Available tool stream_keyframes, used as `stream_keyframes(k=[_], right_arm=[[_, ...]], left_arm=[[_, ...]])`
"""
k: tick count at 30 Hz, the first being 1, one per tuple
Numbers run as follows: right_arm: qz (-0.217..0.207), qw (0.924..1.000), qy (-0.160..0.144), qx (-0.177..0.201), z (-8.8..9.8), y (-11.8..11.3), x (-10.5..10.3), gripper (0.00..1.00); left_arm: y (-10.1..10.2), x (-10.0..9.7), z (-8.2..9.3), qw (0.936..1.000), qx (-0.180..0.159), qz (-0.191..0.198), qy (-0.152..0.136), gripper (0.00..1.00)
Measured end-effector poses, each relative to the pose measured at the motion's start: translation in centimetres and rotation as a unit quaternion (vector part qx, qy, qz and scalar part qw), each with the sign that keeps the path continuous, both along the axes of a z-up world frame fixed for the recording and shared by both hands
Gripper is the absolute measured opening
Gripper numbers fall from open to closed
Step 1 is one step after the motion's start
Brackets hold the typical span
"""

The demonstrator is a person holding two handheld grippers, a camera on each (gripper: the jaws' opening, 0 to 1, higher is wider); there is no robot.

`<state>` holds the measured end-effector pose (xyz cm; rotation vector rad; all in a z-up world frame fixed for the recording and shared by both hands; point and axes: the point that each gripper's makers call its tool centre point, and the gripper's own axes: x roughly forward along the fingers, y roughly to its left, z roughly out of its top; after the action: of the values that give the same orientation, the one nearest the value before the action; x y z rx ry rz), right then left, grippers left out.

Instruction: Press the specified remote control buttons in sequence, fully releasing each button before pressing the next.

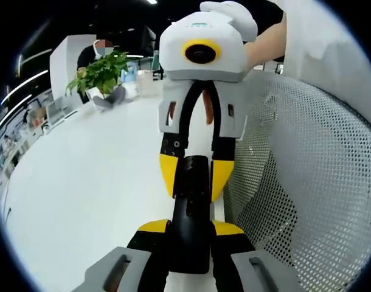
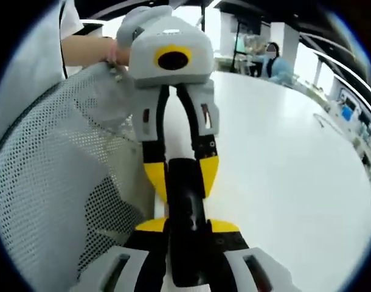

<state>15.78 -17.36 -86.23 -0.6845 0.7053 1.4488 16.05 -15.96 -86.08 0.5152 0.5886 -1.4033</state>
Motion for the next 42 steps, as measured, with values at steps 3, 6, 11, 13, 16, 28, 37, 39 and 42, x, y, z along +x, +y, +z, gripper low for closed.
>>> stream_keyframes(k=[3, 6, 11, 13, 16, 28, 37, 39, 42], right_arm=[[-0.005, 1.0, 0.005, 0.005, 0.1, -0.4, 0.0, 0.22], [-0.011, 0.9999, 0.009, 0.007, -0.2, -1.1, 0.1, 0.22], [-0.019, 0.9996, 0.013, 0.015, -0.2, -1.8, 0.1, 0.23], [-0.021, 0.9996, 0.012, 0.016, -0.3, -2.3, 0.1, 0.23], [-0.025, 0.9996, 0.002, 0.013, -0.4, -3.1, 0.3, 0.23], [-0.027, 0.9995, -0.013, 0.008, -0.4, -4.2, 0.5, 0.23], [-0.022, 0.9995, -0.021, 0.006, -0.3, -4.2, 0.4, 0.22], [-0.023, 0.9995, -0.021, 0.005, -0.4, -4.2, 0.4, 0.21], [-0.024, 0.9995, -0.019, 0.007, -0.4, -4.3, 0.4, 0.21]], left_arm=[[0.0, -0.1, 0.0, 1.0, 0.0, 0.001, 0.0, 0.25], [0.0, -0.1, 0.0, 1.0, -0.001, 0.002, 0.001, 0.25], [0.0, -0.1, 0.0, 1.0, -0.002, 0.003, 0.001, 0.25], [0.0, 0.0, 0.0, 1.0, -0.002, 0.004, 0.001, 0.25], [-0.1, 0.0, 0.0, 1.0, 0.001, 0.001, -0.004, 0.25], [-0.2, 0.1, -0.1, 1.0, 0.004, 0.007, -0.002, 0.25], [-0.4, 0.3, -0.1, 0.9999, 0.003, 0.015, 0.005, 0.26], [-0.5, 0.5, 0.0, 0.9998, 0.003, 0.016, 0.008, 0.27], [-0.6, 0.6, 0.1, 0.9992, -0.002, 0.028, 0.027, 0.28]])
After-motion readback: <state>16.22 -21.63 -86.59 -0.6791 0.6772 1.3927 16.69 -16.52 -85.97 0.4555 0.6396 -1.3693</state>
